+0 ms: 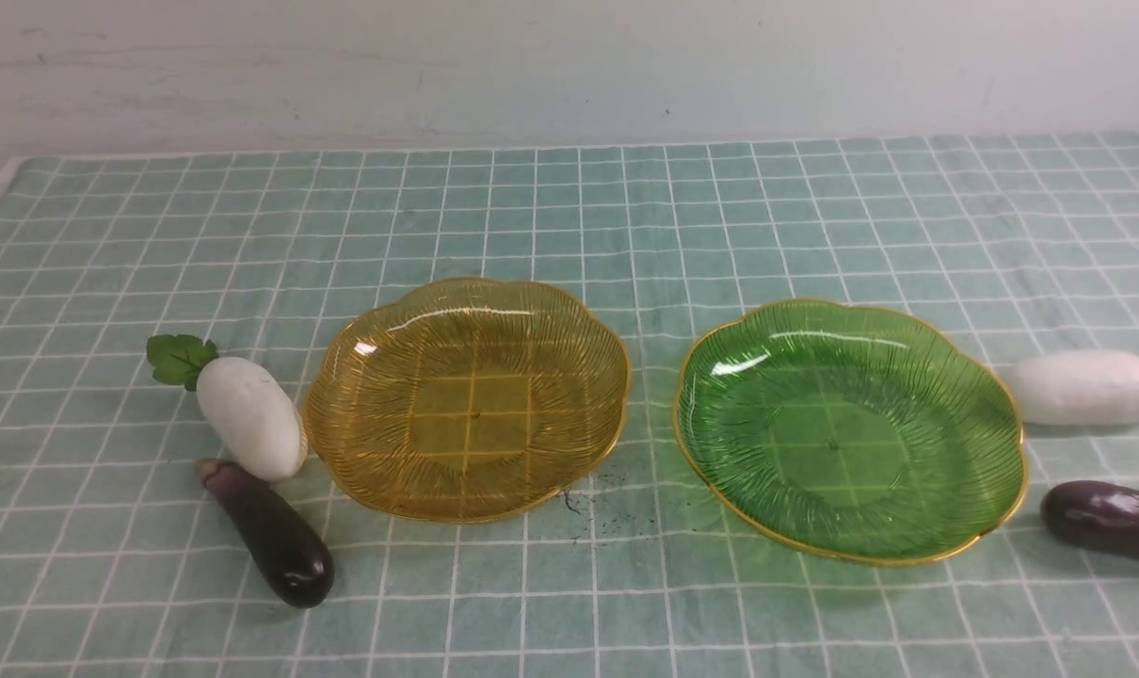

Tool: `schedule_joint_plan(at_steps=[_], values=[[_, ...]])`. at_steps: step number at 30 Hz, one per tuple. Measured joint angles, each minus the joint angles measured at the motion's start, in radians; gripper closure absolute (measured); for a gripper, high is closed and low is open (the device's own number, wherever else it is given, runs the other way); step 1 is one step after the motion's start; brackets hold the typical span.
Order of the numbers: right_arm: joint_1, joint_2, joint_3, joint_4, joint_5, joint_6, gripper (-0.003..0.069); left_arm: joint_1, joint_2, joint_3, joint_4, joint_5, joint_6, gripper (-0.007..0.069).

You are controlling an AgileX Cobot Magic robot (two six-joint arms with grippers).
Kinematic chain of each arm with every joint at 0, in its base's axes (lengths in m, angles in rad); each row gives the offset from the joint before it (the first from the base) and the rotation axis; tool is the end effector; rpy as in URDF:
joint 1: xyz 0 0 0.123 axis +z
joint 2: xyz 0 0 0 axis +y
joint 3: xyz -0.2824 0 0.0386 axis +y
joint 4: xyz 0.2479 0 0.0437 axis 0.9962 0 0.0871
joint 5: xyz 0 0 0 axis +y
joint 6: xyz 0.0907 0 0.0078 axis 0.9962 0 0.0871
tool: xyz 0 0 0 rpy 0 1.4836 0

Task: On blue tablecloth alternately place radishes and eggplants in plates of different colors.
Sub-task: 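Put the eggplants into the green plate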

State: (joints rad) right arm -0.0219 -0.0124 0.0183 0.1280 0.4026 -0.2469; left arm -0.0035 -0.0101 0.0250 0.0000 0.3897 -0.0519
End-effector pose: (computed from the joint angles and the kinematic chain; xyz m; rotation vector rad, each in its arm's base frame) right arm 0.0517 0.0034 0.1718 -0.1353 1.8843 -0.0559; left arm 0.0522 -0.0002 0.1702 -0.0457 1.8878 -0.0379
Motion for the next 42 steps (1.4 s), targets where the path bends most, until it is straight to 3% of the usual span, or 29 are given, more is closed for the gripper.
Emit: schedule_joint_plan(at_steps=[5,8,11,15,18,21,28,32,35,38,42], values=[[0.000,0.000,0.000,0.000,-0.003,0.000,0.0647,0.000,0.000,0.000,-0.048,0.000,-0.028,0.0632],[0.000,0.000,0.002,0.045,-0.016,0.021,0.0647,0.000,0.000,0.001,-0.273,-0.001,-0.144,0.0632],[0.000,0.000,0.007,0.235,-0.036,0.103,0.0647,0.000,0.000,0.003,-0.529,-0.001,-0.274,0.0632],[0.000,0.000,0.010,0.625,-0.072,0.212,0.0647,0.000,0.000,0.003,-0.865,-0.007,-0.348,0.0632],[0.000,0.000,0.010,0.816,-0.117,0.205,0.0647,0.000,0.000,0.003,-0.948,-0.028,-0.348,0.0632],[0.000,0.000,0.011,0.869,-0.169,0.164,0.0647,0.000,0.000,0.003,-0.958,-0.051,-0.348,0.0632],[0.000,0.005,-0.063,0.873,-0.202,0.010,0.0647,0.000,0.000,-0.006,-0.996,-0.119,-0.299,0.0632],[0.000,0.110,-0.179,0.838,-0.206,-0.098,0.0647,0.000,0.000,-0.093,-0.997,-0.099,-0.129,0.0632],[0.000,0.291,-0.301,0.753,-0.141,-0.151,0.0647,0.000,0.039,-0.207,-0.997,-0.043,0.068,0.0632],[0.000,0.523,-0.404,0.625,-0.024,-0.130,0.0647,0.000,0.127,-0.271,-0.996,0.044,0.181,0.0632],[0.000,0.781,-0.524,0.442,0.110,0.025,0.0647,0.000,0.285,-0.317,-0.990,0.209,0.284,0.0632]])
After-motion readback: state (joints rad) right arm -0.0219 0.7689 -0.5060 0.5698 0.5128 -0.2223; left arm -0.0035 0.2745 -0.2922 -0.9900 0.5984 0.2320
